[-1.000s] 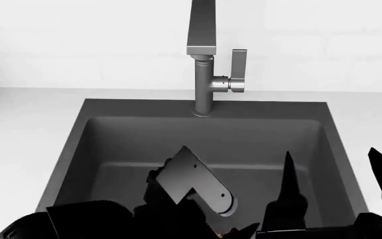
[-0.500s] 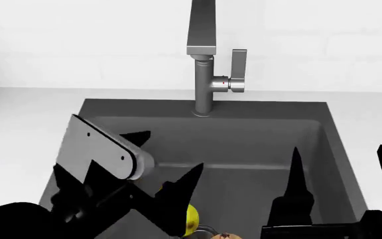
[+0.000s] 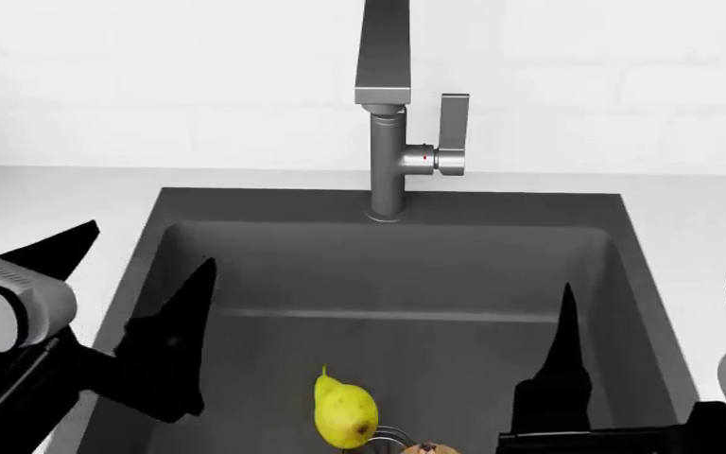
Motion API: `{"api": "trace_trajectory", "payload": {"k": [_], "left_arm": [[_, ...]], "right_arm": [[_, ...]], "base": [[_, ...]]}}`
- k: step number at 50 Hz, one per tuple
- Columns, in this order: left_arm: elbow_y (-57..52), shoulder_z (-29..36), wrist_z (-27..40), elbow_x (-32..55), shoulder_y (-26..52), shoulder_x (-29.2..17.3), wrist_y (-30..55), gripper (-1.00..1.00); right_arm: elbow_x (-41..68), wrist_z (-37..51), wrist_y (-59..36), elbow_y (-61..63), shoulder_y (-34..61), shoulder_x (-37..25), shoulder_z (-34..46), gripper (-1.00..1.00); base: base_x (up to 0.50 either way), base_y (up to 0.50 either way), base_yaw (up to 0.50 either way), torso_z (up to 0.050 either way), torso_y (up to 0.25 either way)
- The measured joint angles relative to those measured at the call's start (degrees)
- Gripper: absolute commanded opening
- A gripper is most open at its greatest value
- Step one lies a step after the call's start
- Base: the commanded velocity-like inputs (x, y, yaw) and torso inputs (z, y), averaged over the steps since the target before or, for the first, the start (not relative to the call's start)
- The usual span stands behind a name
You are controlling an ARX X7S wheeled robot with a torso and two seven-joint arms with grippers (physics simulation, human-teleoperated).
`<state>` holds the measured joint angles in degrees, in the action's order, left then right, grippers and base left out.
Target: There is a mixed pile of frozen fruits and vegetables on the counter. Locate all the frozen vegetables and place the items in a bowl on the counter. Take all the frozen fruits and defrost them in a running sink.
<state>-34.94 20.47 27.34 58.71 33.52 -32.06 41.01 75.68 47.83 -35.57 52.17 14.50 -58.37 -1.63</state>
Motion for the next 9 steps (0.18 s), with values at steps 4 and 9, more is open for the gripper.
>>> {"api": "trace_trajectory", "payload": {"k": [4,9], "left_arm": [[-1.9,-2.6,1.6,1.7,-1.5,-2.5,-0.3,1.0],[-3.6,-6.3,3.1,3.6,-3.7,-5.4,-1.3,1.0]], "right_arm": [[-0.7,0.1,-0.5,0.0,0.2,0.0,0.6,1.0],[-1.8,0.5,-1.2,-0.1,0.5,0.1,1.4,1.0]], "base": [[0.0,0.0,0.0,0.0,0.0],[0.0,0.0,0.0,0.0,0.0]]}}
